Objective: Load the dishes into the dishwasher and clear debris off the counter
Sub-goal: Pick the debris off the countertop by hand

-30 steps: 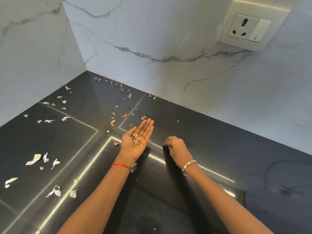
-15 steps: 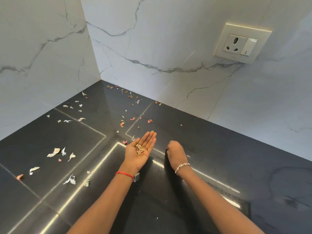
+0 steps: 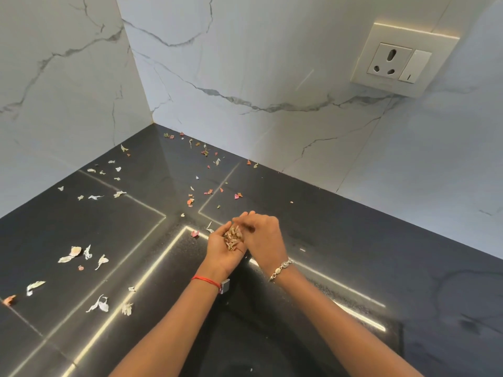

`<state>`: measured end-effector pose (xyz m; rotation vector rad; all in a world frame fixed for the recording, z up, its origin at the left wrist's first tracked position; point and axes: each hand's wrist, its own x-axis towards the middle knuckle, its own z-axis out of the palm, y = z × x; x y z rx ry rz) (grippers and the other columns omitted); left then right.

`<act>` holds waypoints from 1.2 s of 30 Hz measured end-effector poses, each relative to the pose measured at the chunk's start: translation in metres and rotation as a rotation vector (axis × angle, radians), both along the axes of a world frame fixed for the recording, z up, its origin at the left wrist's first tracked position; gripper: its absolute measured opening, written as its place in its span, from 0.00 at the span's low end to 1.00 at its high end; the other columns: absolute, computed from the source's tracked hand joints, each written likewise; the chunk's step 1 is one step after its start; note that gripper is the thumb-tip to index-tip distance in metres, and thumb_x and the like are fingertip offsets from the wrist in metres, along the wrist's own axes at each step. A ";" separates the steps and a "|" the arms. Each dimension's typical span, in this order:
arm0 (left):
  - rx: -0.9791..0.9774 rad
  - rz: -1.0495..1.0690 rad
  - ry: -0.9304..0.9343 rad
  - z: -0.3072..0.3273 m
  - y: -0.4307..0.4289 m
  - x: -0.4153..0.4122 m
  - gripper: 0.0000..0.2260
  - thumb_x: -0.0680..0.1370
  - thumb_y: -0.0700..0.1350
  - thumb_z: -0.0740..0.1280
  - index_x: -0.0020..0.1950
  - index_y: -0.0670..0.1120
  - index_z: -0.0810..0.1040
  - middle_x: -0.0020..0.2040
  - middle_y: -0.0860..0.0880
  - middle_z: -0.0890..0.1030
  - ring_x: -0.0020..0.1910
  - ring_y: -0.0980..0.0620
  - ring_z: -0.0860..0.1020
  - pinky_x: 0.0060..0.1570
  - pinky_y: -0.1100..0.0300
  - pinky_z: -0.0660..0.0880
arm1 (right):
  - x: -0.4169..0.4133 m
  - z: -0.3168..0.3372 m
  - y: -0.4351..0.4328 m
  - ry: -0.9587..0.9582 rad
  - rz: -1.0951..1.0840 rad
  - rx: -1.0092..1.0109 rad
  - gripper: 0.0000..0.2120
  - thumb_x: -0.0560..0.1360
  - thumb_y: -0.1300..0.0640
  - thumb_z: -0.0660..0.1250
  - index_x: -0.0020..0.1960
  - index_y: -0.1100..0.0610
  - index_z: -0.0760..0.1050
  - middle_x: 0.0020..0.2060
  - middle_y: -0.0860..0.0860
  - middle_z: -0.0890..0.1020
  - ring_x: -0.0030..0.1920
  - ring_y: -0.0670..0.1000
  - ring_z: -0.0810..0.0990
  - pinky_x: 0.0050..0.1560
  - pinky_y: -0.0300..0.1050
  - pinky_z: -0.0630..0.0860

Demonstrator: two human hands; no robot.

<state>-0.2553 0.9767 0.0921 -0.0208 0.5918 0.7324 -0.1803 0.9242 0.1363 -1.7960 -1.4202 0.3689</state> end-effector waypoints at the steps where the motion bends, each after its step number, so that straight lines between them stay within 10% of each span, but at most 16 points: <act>1: -0.005 0.006 0.014 0.000 0.003 0.002 0.18 0.81 0.41 0.51 0.47 0.34 0.78 0.41 0.38 0.83 0.37 0.44 0.84 0.36 0.53 0.81 | 0.005 0.000 0.004 0.053 -0.032 0.054 0.09 0.71 0.69 0.66 0.47 0.61 0.83 0.41 0.55 0.84 0.42 0.50 0.81 0.47 0.37 0.77; 8: -0.040 0.021 -0.033 -0.005 0.017 -0.002 0.23 0.81 0.42 0.51 0.44 0.30 0.82 0.50 0.34 0.81 0.45 0.37 0.83 0.46 0.45 0.77 | 0.081 -0.031 0.037 0.049 -0.319 -0.054 0.13 0.76 0.67 0.59 0.57 0.63 0.78 0.56 0.57 0.80 0.58 0.54 0.78 0.61 0.37 0.67; 11: -0.038 0.036 -0.038 -0.006 0.023 -0.008 0.22 0.81 0.42 0.51 0.45 0.30 0.81 0.50 0.34 0.81 0.45 0.37 0.82 0.47 0.45 0.77 | 0.104 -0.055 0.046 -0.041 -0.240 -0.423 0.22 0.81 0.56 0.53 0.73 0.63 0.59 0.73 0.57 0.60 0.74 0.55 0.57 0.73 0.48 0.52; 16: -0.042 0.095 -0.025 -0.008 0.030 -0.028 0.22 0.81 0.42 0.51 0.47 0.30 0.81 0.52 0.34 0.81 0.47 0.37 0.82 0.47 0.45 0.78 | 0.077 -0.077 0.060 -0.281 -0.130 -0.635 0.35 0.79 0.40 0.45 0.75 0.63 0.41 0.75 0.56 0.41 0.76 0.54 0.40 0.73 0.52 0.37; 36: -0.039 0.317 -0.010 -0.004 0.048 -0.117 0.20 0.82 0.42 0.52 0.50 0.31 0.79 0.53 0.35 0.81 0.47 0.37 0.82 0.45 0.46 0.78 | -0.020 -0.074 0.155 -0.280 0.270 -0.441 0.26 0.81 0.51 0.52 0.76 0.57 0.50 0.76 0.53 0.49 0.76 0.53 0.45 0.74 0.49 0.42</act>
